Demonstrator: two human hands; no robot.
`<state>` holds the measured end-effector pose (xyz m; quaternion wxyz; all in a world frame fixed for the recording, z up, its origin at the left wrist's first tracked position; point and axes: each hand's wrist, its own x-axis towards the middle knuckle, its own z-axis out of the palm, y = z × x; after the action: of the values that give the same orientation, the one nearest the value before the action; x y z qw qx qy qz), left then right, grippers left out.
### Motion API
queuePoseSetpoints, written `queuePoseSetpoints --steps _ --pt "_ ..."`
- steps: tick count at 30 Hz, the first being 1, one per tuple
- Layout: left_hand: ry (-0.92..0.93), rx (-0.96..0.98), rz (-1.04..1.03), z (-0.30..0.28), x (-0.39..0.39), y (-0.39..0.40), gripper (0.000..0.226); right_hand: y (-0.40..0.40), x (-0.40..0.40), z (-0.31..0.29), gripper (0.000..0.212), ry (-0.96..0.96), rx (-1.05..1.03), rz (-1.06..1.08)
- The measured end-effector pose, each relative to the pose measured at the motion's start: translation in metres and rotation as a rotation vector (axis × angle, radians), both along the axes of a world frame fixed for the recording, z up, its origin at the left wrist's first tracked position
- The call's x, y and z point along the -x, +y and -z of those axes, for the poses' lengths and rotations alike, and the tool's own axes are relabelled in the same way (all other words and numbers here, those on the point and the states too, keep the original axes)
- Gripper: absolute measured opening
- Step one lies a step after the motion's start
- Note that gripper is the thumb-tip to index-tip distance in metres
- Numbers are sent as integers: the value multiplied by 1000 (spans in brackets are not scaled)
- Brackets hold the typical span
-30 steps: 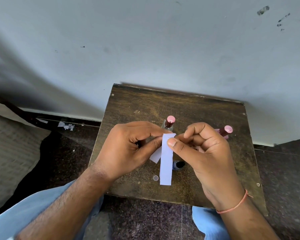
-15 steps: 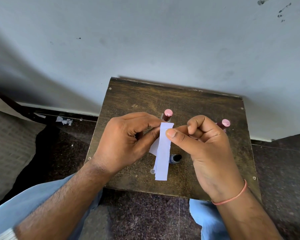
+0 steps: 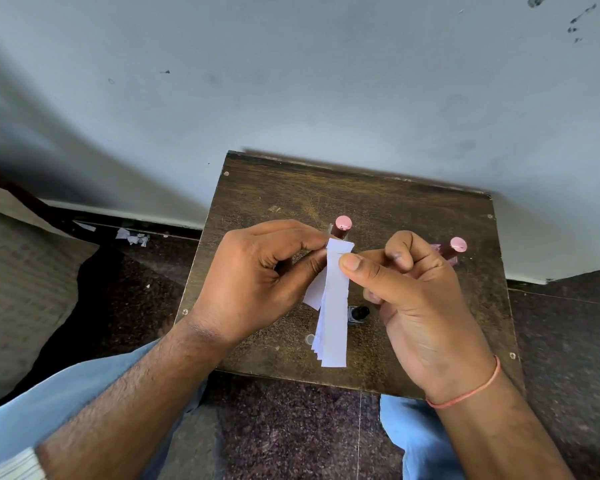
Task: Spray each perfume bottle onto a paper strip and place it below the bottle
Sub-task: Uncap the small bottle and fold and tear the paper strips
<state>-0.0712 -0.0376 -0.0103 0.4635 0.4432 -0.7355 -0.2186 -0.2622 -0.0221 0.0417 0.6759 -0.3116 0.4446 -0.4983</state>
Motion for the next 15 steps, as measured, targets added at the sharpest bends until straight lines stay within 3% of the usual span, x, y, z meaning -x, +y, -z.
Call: queuePoseSetpoints --steps 7,10,15 --pt "46 -110 -49 3 -2 -3 8 2 2 -4 51 -85 -25 -29" --pt "203 -210 -148 6 -10 -8 6 5 2 -13 51 -76 20 -37" --pt "433 -374 -44 3 -3 -8 10 3 15 -12 51 -54 111 -13"
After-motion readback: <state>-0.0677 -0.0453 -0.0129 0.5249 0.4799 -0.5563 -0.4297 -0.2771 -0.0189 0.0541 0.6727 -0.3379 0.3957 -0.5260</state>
